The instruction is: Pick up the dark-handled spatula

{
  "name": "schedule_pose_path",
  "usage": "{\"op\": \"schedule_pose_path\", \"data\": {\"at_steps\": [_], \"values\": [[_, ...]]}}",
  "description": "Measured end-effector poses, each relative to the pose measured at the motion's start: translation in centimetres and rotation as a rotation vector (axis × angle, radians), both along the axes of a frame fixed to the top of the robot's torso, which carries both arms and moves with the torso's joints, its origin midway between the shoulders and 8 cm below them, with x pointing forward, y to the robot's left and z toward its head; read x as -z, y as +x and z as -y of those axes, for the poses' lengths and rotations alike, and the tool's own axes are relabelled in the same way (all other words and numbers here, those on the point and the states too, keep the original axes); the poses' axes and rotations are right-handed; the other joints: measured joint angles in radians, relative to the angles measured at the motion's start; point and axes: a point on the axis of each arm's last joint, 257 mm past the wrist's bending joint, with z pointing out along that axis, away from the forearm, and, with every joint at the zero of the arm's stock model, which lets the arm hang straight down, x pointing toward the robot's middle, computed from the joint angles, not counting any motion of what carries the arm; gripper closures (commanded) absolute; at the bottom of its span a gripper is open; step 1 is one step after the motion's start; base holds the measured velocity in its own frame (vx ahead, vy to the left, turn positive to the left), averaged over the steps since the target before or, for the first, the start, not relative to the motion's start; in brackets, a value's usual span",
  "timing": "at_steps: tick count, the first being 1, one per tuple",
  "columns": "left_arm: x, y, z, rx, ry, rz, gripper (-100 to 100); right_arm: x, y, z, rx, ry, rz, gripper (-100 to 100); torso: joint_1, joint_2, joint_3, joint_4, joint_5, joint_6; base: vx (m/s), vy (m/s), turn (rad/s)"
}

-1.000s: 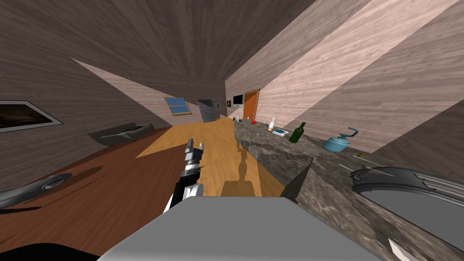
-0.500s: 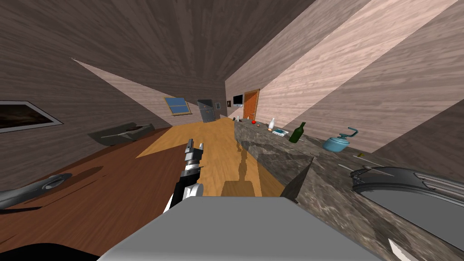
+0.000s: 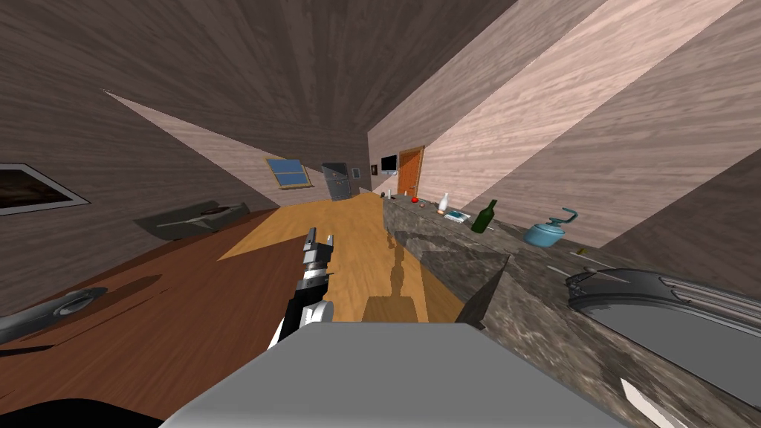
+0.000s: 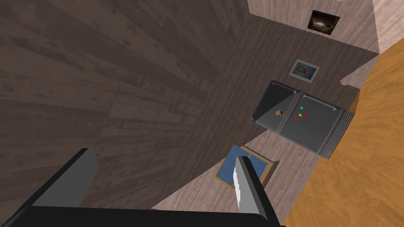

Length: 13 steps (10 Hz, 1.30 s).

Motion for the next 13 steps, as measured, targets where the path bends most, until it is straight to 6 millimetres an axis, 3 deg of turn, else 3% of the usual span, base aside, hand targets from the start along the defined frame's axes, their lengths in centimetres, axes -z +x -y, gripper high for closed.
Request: {"op": "schedule_pose_path", "data": {"at_steps": [1, 2, 13], "values": [[0.0, 0.0, 0.0, 0.000, 0.000, 0.000, 0, 0.0, 0.0, -0.1, -0.001, 0.003, -0.001, 0, 0.001, 0.000, 0.000, 0.000, -0.001, 0.000, -0.002, -0.006, 0.004], [0.0, 0.0, 0.0, 0.000, 0.000, 0.000, 0, 0.0, 0.0, -0.1, -0.001, 0.003, -0.001, -100, 0.003, -0.001, -0.001, 0.000, 0.000, 0.000, -0.011, -0.014, -0.014], [0.0, 0.0, 0.0, 0.000, 0.000, 0.000, 0, 2.0, 3.1, -2.6, -0.021, 0.003, -0.005, -100, 0.002, -0.001, 0.000, 0.000, 0.000, 0.000, -0.018, -0.027, -0.018]]}}
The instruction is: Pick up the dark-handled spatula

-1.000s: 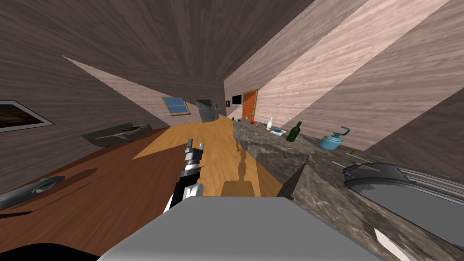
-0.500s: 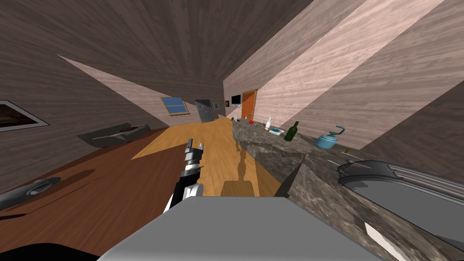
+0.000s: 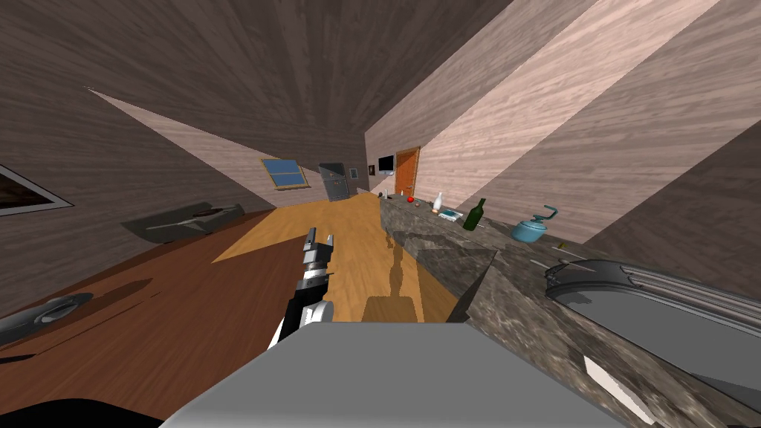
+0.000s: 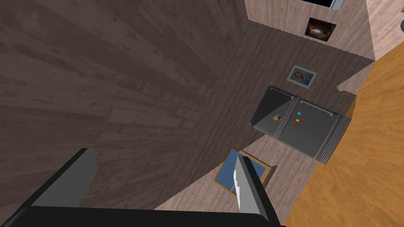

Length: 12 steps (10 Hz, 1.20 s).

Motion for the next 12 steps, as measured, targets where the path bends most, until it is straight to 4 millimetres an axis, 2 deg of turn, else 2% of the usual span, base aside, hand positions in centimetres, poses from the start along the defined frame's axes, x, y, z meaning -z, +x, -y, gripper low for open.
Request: {"op": "schedule_pose_path", "data": {"at_steps": [2, 3, 7, 9, 12], "values": [[0.0, 0.0, 0.0, 0.000, 0.000, 0.000, 0, 0.3, 0.6, -0.4, -0.002, -0.004, 0.003, -100, 0.000, 0.000, 0.000, 0.000, 0.000, 0.000, -0.012, -0.015, -0.002], [0.0, 0.0, 0.0, 0.000, 0.000, 0.000, 0, 0.3, 0.6, -0.4, -0.001, -0.004, 0.003, 100, 0.001, 0.000, 0.000, 0.000, 0.000, 0.000, 0.000, 0.000, 0.000], [0.0, 0.0, 0.0, 0.000, 0.000, 0.000, 0, 0.3, 0.6, -0.4, -0.001, -0.004, 0.003, 100, 0.002, -0.001, -0.001, 0.000, 0.000, 0.000, 0.000, 0.000, 0.000], [0.0, 0.0, 0.0, 0.000, 0.000, 0.000, 0, 0.3, 0.6, -0.4, -0.001, -0.004, 0.003, -100, 0.002, -0.001, -0.001, 0.000, 0.000, 0.000, -0.009, 0.028, -0.040], [0.0, 0.0, 0.0, 0.000, 0.000, 0.000, 0, -3.0, 1.1, 2.7, -0.023, -0.078, -0.011, -100, 0.010, 0.000, 0.000, 0.000, 0.003, 0.000, 0.002, 0.122, -0.164]]}}
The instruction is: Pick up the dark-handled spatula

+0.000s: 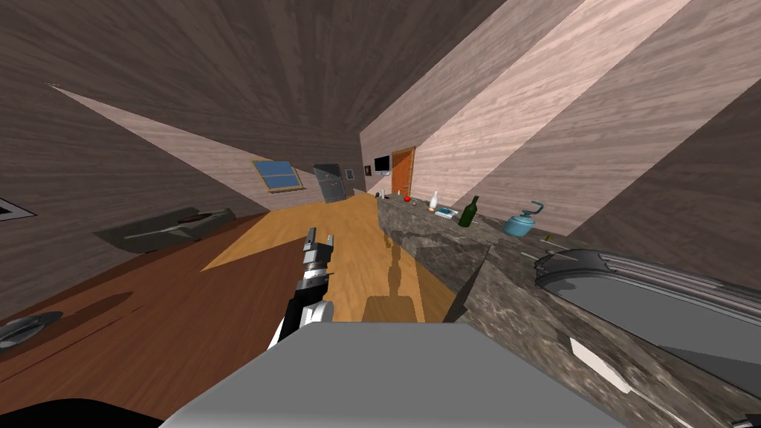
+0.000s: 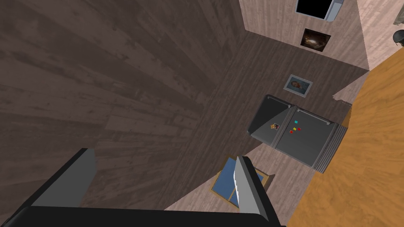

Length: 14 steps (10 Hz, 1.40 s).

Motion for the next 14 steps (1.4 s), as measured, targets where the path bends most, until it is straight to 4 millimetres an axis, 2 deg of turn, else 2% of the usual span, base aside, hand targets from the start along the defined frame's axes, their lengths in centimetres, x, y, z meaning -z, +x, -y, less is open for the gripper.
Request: {"op": "schedule_pose_path", "data": {"at_steps": [3, 5, 7, 8, 10, 12, 14], "values": [[0.0, 0.0, 0.0, 0.000, 0.000, 0.000, 0, -2.9, 1.8, 2.4, -0.025, -0.063, 0.005, -100, -0.001, -0.004, -0.002, -0.001, 0.000, 0.000, 0.062, 0.119, -0.245], [0.0, 0.0, 0.0, 0.000, 0.000, 0.000, 0, -5.5, 3.7, 4.8, -0.049, -0.118, 0.018, -100, 0.004, -0.008, -0.004, -0.002, 0.001, 0.000, 0.095, 0.178, -0.236], [0.0, 0.0, 0.0, 0.000, 0.000, 0.000, 0, -6.8, 4.4, 5.0, -0.059, -0.133, 0.021, -100, -0.002, -0.005, -0.003, -0.001, 0.000, -0.001, 0.044, 0.073, -0.149], [0.0, 0.0, 0.0, 0.000, 0.000, 0.000, 0, -7.6, 5.4, 5.5, -0.071, -0.147, 0.029, -100, -0.003, -0.006, -0.003, -0.001, -0.001, 0.000, 0.092, 0.034, -0.149], [0.0, 0.0, 0.0, 0.000, 0.000, 0.000, 0, -7.5, 5.8, 4.7, -0.083, -0.120, 0.033, -100, -0.008, -0.007, -0.004, -0.002, -0.002, -0.002, 0.065, -0.036, 0.091], [0.0, 0.0, 0.0, 0.000, 0.001, 0.000, 0, -5.2, 5.9, 2.5, -0.076, -0.062, 0.050, -100, -0.018, -0.006, -0.004, -0.002, -0.005, -0.002, 0.022, -0.130, 0.130], [0.0, 0.0, 0.0, 0.000, 0.000, 0.000, 0, -3.5, 5.7, 1.1, -0.061, -0.019, 0.064, -100, -0.017, -0.003, -0.002, -0.001, -0.005, -0.001, -0.003, -0.087, 0.111]]}}
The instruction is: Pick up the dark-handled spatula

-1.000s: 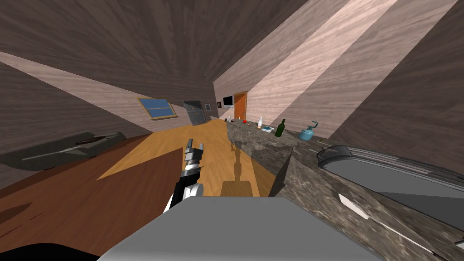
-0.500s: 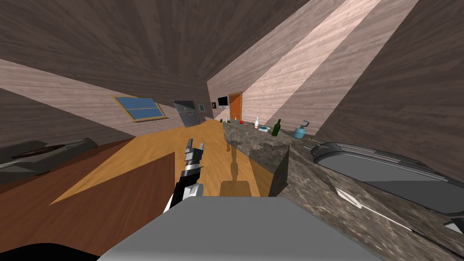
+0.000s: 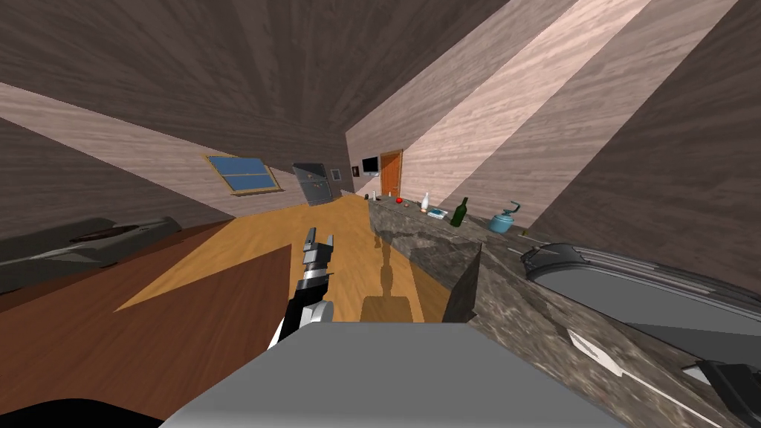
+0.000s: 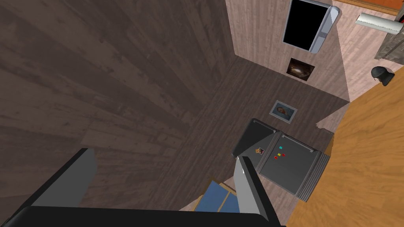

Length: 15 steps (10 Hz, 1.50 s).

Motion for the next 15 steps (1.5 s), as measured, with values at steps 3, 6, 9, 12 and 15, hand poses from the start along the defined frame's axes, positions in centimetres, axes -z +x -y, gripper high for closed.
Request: {"op": "schedule_pose_path", "data": {"at_steps": [3, 6, 9, 12, 15], "values": [[0.0, 0.0, 0.0, 0.000, 0.000, 0.000, 0, 3.6, -1.0, -3.0, 0.036, 0.080, 0.021, -100, -0.002, 0.002, 0.001, 0.000, 0.000, -0.001, -0.042, -0.125, 0.222], [0.0, 0.0, 0.0, 0.000, 0.000, 0.000, 0, 5.3, -2.0, -4.7, 0.063, 0.129, 0.006, -100, 0.002, 0.006, 0.003, 0.001, 0.001, 0.000, -0.092, -0.074, 0.218], [0.0, 0.0, 0.0, 0.000, 0.000, 0.000, 0, 5.5, -4.3, -5.1, 0.069, 0.137, -0.046, -100, 0.005, 0.004, 0.002, 0.001, 0.002, 0.001, -0.048, -0.025, 0.060], [0.0, 0.0, 0.0, 0.000, 0.000, 0.000, 0, 5.8, -4.9, -5.0, 0.082, 0.138, -0.046, -100, 0.007, 0.000, 0.000, 0.000, 0.002, 0.000, 0.009, 0.008, 0.091], [0.0, 0.0, 0.0, 0.000, 0.000, 0.000, 0, 6.2, -7.7, -4.5, 0.118, 0.146, -0.045, -100, 0.008, -0.002, -0.001, 0.000, 0.002, 0.001, 0.018, 0.014, 0.100]]}}
